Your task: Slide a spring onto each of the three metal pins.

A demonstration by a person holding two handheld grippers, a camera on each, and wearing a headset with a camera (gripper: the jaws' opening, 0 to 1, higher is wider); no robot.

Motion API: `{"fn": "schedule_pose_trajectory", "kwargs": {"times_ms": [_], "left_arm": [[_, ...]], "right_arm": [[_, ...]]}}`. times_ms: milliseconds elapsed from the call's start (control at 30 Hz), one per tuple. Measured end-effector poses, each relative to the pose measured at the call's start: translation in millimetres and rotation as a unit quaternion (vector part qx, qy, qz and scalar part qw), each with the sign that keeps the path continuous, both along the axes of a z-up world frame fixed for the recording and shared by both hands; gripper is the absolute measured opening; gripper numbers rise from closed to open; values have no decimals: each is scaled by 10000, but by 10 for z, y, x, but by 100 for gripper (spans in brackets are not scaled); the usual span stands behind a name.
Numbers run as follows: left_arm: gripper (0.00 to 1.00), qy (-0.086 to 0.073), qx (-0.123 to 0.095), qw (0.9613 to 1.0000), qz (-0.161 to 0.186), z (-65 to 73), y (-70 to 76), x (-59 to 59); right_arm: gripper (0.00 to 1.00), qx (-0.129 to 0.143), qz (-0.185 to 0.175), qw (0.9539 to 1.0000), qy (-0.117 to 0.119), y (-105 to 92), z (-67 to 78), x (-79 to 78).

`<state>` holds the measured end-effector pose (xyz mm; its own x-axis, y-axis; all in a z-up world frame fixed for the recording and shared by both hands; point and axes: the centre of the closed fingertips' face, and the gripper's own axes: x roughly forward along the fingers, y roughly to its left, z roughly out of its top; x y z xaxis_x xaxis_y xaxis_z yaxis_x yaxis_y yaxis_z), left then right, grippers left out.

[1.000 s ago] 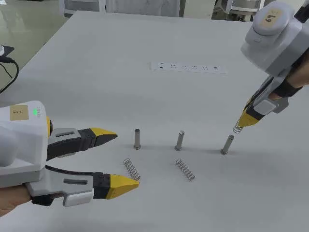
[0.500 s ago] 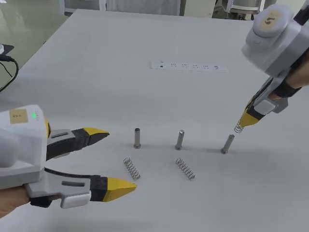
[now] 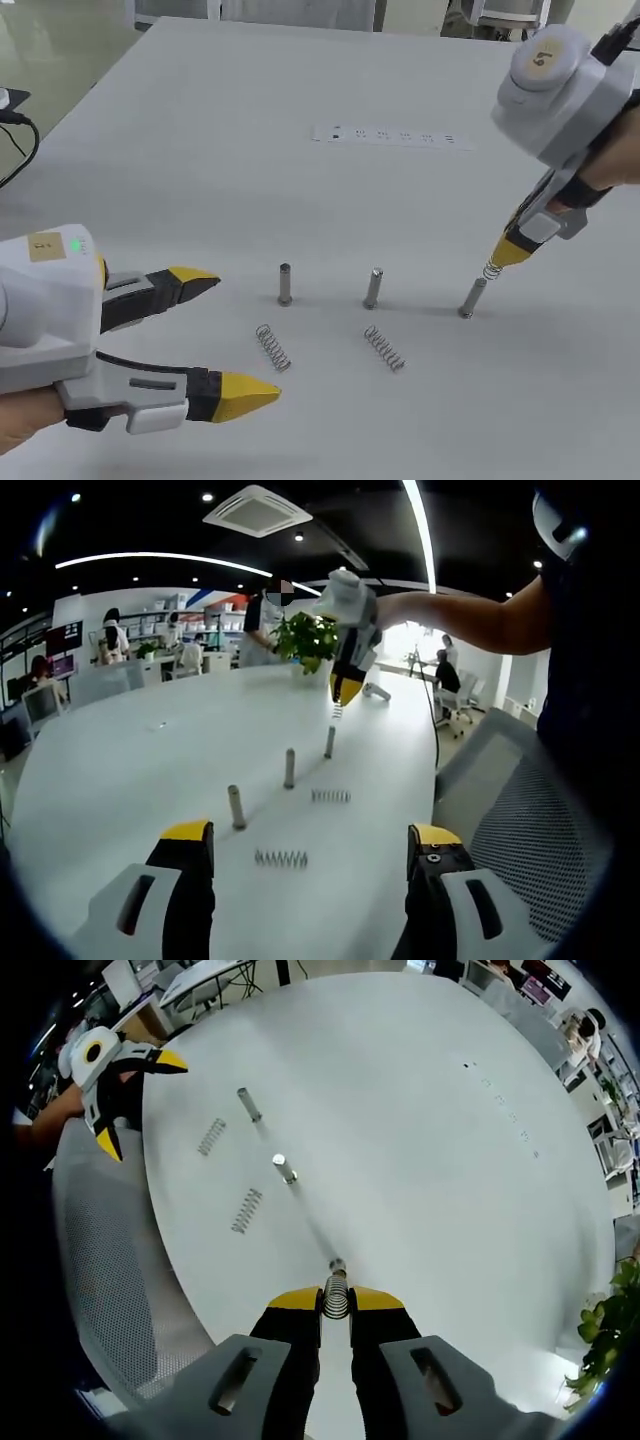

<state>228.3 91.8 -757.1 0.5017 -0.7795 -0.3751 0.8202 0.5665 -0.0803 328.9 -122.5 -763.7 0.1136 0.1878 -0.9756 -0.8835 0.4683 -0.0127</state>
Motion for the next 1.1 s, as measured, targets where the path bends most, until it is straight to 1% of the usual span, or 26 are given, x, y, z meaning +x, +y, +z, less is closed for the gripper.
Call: {"fn": "schedule_pose_trajectory", "kwargs": {"times_ms": [133,267,367,533,700,800,967,1100], "left_arm": [[75,-22,-11,10000,-28,23,-22,0],[76,-48,-22,10000,-30,48,-24,3],[75,-62,-23,10000,-33,61,-27,1],[75,-49,-18,10000,-34,54,-26,-4],[75,-46,-8,10000,-37,58,-19,-12],[75,-53,-8,10000,-30,69,-13,-12],[75,-70,-5,10000,-29,83,-5,-3],[75,-67,2,10000,-41,81,-13,2]], "right_arm": [[8,11,-5,10000,36,35,-34,2],[8,-77,11,10000,32,20,-70,13],[8,-52,-30,9999,88,23,-89,9],[8,-90,-30,9998,166,33,-137,-10],[8,-117,-31,9998,154,40,-157,10],[8,-166,-35,9996,204,31,-215,-1],[8,-151,-87,9995,269,33,-308,-2],[8,-182,-130,9994,274,23,-388,20]]}}
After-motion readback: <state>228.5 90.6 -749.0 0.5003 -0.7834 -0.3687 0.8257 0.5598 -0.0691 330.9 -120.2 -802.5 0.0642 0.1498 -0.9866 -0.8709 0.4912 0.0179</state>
